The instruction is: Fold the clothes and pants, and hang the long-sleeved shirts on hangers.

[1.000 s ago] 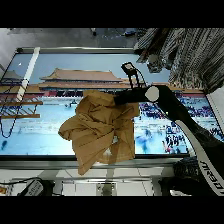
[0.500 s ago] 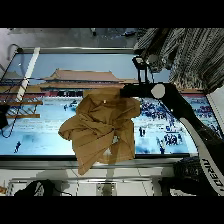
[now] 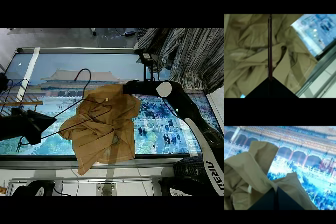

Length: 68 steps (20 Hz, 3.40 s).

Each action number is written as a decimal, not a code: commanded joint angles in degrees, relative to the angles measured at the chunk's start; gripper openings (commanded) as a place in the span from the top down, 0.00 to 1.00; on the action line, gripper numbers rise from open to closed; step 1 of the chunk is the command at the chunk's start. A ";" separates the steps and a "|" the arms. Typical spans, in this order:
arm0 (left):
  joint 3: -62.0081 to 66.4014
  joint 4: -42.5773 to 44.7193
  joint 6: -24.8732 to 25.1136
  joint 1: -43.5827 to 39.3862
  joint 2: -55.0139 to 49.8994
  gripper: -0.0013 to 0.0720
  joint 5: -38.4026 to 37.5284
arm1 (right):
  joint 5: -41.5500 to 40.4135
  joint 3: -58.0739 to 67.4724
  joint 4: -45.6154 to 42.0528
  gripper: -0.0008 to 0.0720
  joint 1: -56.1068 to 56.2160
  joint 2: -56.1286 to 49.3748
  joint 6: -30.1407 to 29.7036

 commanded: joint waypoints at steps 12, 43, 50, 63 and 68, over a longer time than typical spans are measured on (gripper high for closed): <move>-22.49 -4.61 7.19 -20.35 -1.36 0.95 -44.13 | 3.63 0.17 9.90 0.94 6.82 3.74 -0.39; -38.25 -6.99 9.35 -25.92 27.06 0.95 -59.04 | 13.57 0.17 8.94 0.40 3.39 24.92 -71.60; -38.25 -7.78 9.75 -29.55 26.95 0.95 -55.43 | 14.01 0.17 11.17 0.41 -1.88 15.52 -80.08; -38.42 -7.50 9.75 -30.67 26.88 0.95 -56.28 | 10.12 0.96 14.32 0.93 -1.84 3.87 -72.98; -39.30 -6.58 9.86 -30.67 20.90 0.95 -57.86 | 18.53 4.72 13.94 0.42 -1.88 7.21 -71.73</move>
